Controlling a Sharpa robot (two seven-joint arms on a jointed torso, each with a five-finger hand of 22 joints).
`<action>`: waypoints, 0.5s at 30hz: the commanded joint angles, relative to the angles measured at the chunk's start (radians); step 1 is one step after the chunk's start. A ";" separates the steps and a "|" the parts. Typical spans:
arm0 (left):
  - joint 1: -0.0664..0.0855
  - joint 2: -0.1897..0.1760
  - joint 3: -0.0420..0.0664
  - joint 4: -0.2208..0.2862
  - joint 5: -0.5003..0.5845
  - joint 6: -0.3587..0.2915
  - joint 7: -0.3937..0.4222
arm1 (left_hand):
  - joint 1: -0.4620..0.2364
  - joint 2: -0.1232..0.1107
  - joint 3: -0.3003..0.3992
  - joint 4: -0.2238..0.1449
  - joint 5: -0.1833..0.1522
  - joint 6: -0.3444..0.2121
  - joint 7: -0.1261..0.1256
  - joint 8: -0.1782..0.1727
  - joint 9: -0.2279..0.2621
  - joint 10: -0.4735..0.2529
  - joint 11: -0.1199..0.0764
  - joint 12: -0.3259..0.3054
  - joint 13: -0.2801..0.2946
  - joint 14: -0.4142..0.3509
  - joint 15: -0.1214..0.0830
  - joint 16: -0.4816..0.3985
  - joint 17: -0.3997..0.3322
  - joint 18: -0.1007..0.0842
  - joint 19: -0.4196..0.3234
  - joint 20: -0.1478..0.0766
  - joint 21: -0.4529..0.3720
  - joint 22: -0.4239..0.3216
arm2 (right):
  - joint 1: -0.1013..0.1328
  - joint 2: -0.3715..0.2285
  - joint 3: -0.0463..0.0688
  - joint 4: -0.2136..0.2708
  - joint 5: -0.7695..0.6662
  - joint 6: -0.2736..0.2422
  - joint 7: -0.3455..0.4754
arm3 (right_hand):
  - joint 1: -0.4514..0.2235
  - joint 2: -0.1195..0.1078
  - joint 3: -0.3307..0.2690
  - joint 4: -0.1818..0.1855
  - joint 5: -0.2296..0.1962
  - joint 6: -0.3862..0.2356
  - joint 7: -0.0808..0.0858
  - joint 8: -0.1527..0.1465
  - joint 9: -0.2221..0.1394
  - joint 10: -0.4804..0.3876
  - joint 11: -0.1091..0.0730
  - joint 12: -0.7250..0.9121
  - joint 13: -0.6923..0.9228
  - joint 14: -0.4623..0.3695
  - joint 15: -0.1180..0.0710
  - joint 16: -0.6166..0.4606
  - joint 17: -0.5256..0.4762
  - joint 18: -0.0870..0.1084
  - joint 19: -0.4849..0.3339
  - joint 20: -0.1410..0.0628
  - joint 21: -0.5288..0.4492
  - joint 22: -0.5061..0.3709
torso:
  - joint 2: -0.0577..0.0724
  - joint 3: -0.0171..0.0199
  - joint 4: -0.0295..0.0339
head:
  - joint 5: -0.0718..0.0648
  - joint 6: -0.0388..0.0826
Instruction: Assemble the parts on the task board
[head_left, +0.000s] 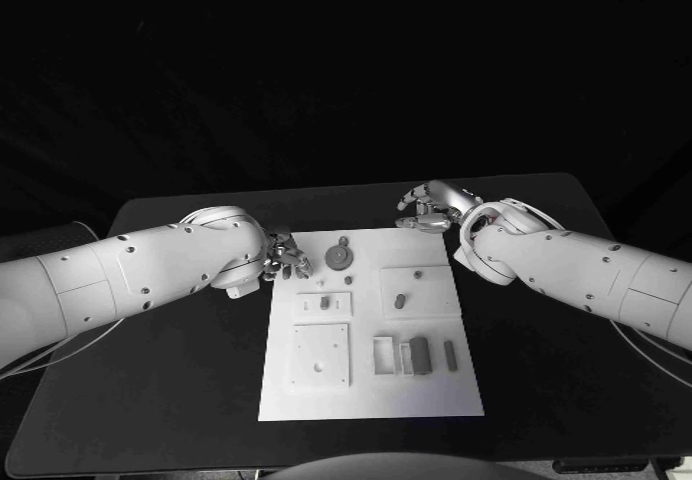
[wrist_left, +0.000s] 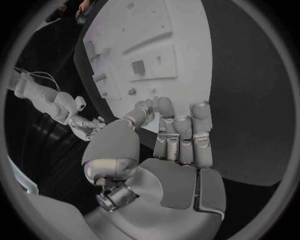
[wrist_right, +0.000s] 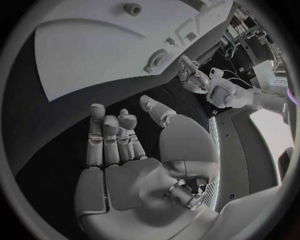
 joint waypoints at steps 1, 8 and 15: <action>0.000 -0.019 -0.004 0.039 0.030 -0.027 -0.032 | 0.008 -0.005 0.012 -0.004 0.004 0.020 0.010 0.062 0.006 0.022 -0.013 0.004 0.002 0.031 -0.024 0.006 0.002 0.058 0.016 -0.007 0.006 0.018 | 0.000 -0.001 0.000 0.001 -0.003 0.012 0.003 | -0.009 0.001 -0.002 0.005 0.004 -0.003 0.008 0.003 -0.002 -0.005 0.000 0.006 -0.002 -0.003 -0.007 0.004 -0.002 0.008 -0.005 -0.003 -0.003 0.009 | 0.002 -0.0022 -0.0007 | 0.000 0.000; 0.000 -0.057 -0.029 0.106 0.023 -0.045 -0.046 | 0.007 -0.007 0.013 -0.003 0.004 0.028 0.005 0.070 0.004 0.033 -0.017 0.007 0.002 0.040 -0.027 0.009 0.005 0.058 0.024 -0.009 0.012 0.018 | 0.000 -0.003 0.000 0.001 -0.003 0.012 0.003 | -0.009 0.001 -0.002 0.005 0.004 -0.002 0.008 0.003 -0.002 -0.005 0.000 0.006 -0.002 -0.003 -0.007 0.004 -0.002 0.008 -0.005 -0.003 -0.003 0.009 | 0.001 -0.0022 -0.0001 | 0.001 -0.002; -0.001 -0.080 -0.042 0.148 0.014 -0.045 -0.058 | 0.003 -0.010 0.013 -0.001 0.004 0.038 0.001 0.080 0.001 0.045 -0.021 0.011 0.004 0.051 -0.031 0.014 0.010 0.055 0.031 -0.007 0.016 0.017 | 0.000 -0.005 0.000 0.001 -0.003 0.013 0.002 | -0.009 0.001 -0.002 0.005 0.005 -0.002 0.008 0.004 -0.002 -0.005 0.000 0.006 -0.002 -0.003 -0.007 0.004 -0.002 0.008 -0.005 -0.003 -0.003 0.009 | 0.001 -0.0024 0.0002 | 0.004 -0.006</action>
